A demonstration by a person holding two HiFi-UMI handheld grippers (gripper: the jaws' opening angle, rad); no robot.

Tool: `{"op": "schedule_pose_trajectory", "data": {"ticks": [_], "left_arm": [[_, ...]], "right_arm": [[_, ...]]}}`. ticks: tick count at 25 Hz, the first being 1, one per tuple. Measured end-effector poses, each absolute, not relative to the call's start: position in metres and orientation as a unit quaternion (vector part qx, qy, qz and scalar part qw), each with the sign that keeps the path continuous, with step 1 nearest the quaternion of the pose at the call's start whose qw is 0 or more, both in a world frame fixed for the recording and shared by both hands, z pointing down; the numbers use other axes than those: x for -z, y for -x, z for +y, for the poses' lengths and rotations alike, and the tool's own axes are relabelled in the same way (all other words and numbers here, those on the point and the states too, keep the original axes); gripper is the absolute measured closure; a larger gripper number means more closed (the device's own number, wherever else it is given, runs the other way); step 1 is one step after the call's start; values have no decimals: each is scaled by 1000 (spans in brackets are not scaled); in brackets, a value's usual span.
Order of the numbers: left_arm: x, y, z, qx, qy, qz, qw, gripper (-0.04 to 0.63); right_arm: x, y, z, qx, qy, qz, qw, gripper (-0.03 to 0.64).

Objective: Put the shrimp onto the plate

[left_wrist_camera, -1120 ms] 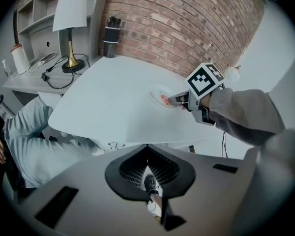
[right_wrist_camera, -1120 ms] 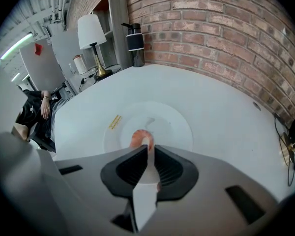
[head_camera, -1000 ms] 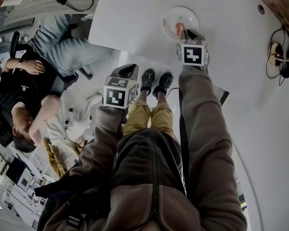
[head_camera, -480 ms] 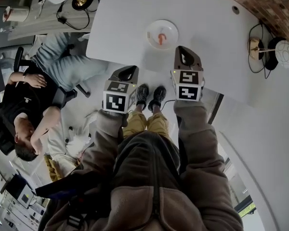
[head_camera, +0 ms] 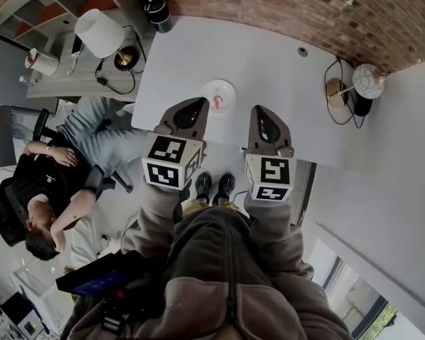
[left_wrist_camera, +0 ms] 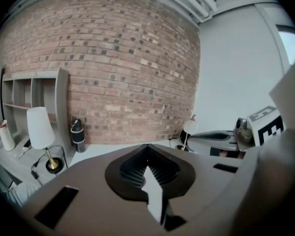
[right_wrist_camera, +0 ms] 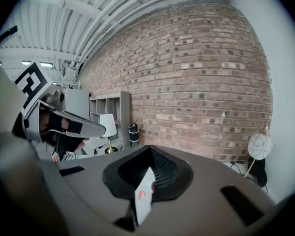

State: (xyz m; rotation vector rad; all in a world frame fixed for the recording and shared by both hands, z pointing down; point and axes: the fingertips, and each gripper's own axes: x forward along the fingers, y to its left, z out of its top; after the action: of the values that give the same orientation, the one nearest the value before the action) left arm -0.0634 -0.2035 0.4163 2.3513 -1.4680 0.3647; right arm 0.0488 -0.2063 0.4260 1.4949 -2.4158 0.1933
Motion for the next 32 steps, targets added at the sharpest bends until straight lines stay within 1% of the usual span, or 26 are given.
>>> {"op": "schedule_pose_trajectory", "data": {"ticks": [4,12,18,26,32], "left_arm": [[-366,57,-203,-104,-839,-520,127,591],[-289,67,-204,-56,-842,-534,57,591],[-228,61,-197,-16,-841,-540,-12,592],[-193,39,-191,-2,-851,-520,-69,591],[-180,28,-194,6,-854,-514,-79,591]], "right_arm": [[-374,-56,-197,-40,-525,-842,117,615],[-297,-65,-191,15,-546,-835,67,615],[-241,-70,-184,74,-550,-832,21,615],[-198,-89,-175,119,-571,-812,-27,615],[-181,-103,-170,134,-580,-801,-55,615]]}}
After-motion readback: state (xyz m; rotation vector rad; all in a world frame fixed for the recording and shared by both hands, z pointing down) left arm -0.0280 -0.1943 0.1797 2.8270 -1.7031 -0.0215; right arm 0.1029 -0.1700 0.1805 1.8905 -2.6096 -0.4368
